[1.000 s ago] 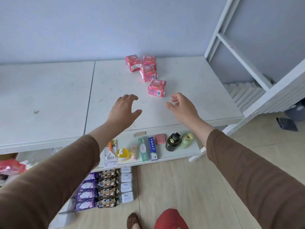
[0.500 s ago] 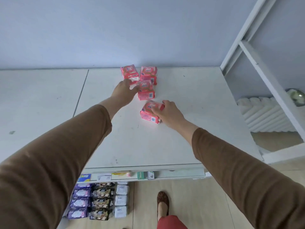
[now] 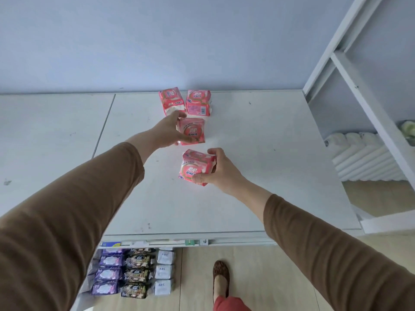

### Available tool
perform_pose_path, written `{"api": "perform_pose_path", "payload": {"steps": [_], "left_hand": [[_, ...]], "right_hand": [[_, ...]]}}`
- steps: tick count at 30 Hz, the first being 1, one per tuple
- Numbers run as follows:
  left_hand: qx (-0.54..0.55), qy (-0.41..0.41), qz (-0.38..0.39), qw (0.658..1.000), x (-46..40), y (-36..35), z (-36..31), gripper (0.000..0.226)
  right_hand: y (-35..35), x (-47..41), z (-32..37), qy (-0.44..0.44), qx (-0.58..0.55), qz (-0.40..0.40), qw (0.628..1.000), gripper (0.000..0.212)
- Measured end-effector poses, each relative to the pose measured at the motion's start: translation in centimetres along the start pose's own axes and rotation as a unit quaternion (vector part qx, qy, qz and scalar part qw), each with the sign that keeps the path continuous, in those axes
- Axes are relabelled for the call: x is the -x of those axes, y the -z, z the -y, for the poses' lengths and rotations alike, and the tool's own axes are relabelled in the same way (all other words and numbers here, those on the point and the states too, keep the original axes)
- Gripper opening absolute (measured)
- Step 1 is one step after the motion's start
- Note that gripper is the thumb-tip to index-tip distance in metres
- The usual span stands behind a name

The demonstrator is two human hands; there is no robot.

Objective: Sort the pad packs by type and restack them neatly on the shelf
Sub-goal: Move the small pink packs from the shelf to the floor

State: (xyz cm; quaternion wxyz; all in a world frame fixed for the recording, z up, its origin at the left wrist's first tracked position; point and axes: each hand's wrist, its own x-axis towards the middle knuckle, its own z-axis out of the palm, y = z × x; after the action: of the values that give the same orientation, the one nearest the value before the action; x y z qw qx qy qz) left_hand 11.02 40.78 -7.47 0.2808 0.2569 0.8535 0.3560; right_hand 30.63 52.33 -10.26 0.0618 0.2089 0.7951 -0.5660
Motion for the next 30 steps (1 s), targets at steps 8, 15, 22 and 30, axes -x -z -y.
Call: {"api": "perform_pose_path", "payload": {"steps": [8, 15, 22, 30], "left_hand": [[0.084, -0.02, 0.018, 0.996, 13.8, 0.4, 1.8, 0.058], [0.217, -0.018, 0.089, 0.972, 29.2, -1.6, 6.4, 0.044], [0.191, 0.066, 0.144, 0.969, 37.4, -8.3, 14.7, 0.037], [-0.001, 0.144, 0.161, 0.976, 37.9, -19.7, 28.1, 0.042]], "right_hand": [[-3.2, 11.0, -0.2, -0.019, -0.186, 0.015, 0.982, 0.057], [-9.8, 22.9, -3.0, -0.049, -0.242, -0.001, 0.969, 0.058], [-14.7, 29.6, -12.3, -0.116, -0.201, 0.023, 0.972, 0.064], [-20.9, 30.2, -26.7, -0.178, -0.154, 0.012, 0.972, 0.061]]}}
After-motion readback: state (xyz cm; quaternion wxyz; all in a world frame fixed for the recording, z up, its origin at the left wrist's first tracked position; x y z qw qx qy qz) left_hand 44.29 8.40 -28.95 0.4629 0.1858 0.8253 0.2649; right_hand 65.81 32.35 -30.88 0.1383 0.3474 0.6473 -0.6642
